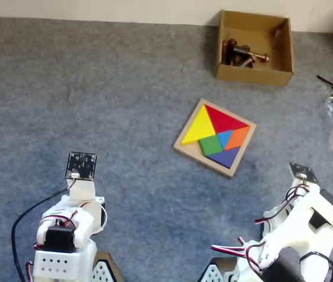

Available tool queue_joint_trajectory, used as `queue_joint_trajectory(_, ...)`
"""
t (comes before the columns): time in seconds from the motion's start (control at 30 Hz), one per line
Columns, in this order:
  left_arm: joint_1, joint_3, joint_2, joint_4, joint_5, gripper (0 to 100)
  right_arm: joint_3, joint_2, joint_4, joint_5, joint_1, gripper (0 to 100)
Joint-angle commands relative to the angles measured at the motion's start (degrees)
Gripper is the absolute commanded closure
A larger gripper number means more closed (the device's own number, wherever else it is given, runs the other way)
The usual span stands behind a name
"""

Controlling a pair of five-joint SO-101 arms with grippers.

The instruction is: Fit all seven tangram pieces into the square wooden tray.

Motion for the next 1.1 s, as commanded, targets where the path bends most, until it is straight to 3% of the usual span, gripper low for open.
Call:
queue_joint_trajectory(0.0, 0.92, 1.10, -0.40, -0.18, 0.44, 99, 0.57, -1.27, -2.86, -1.41, -0.92, 87.0)
queue_joint_trajectory(0.73, 0.92, 1.10, -0.40, -0.18, 0.44, 99, 0.04, -0.84, -4.53, -2.20, -1.01, 87.5)
queue_joint_trajectory(1.07, 0.92, 1.10, -0.40, -0.18, 0.44, 99, 0.04, -0.75, -11.74, -2.20, -0.57, 87.5)
